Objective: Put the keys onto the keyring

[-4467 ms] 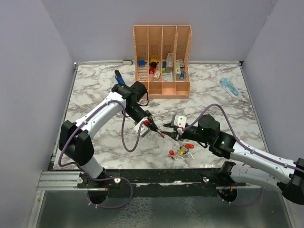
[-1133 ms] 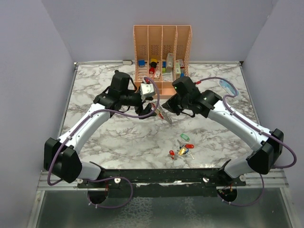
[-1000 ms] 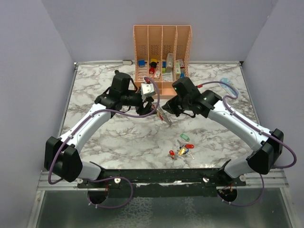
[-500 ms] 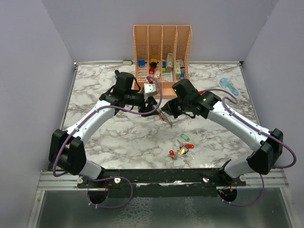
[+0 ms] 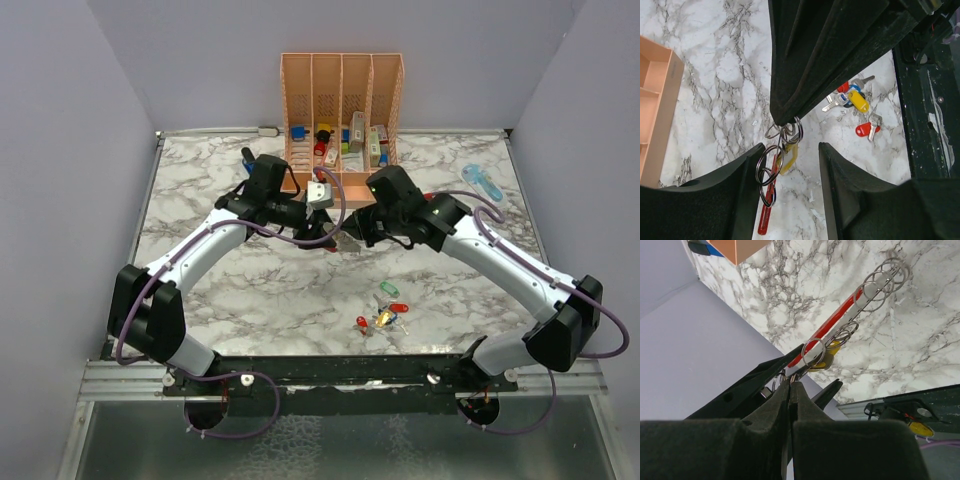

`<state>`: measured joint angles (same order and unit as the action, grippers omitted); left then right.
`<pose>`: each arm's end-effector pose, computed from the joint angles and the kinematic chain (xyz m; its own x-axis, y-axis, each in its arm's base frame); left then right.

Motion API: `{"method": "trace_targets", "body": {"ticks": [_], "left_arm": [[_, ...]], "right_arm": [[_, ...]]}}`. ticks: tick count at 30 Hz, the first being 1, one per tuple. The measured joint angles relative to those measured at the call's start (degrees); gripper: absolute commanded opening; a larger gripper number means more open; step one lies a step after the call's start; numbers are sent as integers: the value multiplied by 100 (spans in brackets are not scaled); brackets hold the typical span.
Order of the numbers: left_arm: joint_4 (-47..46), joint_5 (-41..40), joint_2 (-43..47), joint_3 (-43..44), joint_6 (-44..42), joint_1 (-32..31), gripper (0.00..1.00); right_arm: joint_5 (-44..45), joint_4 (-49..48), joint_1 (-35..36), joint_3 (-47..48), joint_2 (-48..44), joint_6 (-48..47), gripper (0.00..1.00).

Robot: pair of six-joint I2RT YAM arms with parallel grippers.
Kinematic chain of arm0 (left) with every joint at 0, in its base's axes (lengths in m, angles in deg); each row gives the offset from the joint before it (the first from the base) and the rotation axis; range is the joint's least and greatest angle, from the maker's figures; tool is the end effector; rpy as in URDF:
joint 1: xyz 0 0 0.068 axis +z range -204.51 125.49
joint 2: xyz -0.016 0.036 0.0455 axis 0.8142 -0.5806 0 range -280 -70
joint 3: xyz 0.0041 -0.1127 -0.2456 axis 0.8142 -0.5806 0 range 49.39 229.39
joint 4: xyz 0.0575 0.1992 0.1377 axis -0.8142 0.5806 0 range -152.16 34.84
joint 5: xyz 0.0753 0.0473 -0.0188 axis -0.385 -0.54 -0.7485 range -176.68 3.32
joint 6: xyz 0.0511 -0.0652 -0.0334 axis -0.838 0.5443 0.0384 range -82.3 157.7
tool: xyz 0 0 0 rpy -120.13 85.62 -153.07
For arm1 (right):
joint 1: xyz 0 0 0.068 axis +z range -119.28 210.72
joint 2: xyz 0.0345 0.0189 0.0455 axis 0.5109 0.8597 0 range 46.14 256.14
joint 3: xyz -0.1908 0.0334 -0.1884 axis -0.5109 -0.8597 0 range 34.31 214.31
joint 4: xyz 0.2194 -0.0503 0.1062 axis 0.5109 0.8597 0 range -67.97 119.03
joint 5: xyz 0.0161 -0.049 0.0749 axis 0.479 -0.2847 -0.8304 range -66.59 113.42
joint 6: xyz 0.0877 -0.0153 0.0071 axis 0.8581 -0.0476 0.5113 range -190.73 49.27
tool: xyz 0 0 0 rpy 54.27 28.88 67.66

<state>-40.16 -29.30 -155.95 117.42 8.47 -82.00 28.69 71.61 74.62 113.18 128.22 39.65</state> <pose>0.2618 -0.2117 0.2850 -0.0953 0.3463 -0.9333 0.9952 0.0123 -0.0970 0.2293 0.2106 0.2972 -0.4097 0.9011 0.1420 0.7645 0.2543 0.5924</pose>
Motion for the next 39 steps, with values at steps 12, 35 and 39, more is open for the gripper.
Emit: {"method": "trace_targets", "body": {"ticks": [12,35,39], "left_arm": [[83,-286,2,0,-328,90,49],[2002,236,-302,507,-3353,476,69],[2013,243,-326,420,-3475,481,56]], "right_arm": [[-4,-393,0,-365,-258,151,1],[-376,-1759,-4,-1351,-839,-57,1],[-479,-1945,-4,-1453,-931,-42,1]]}}
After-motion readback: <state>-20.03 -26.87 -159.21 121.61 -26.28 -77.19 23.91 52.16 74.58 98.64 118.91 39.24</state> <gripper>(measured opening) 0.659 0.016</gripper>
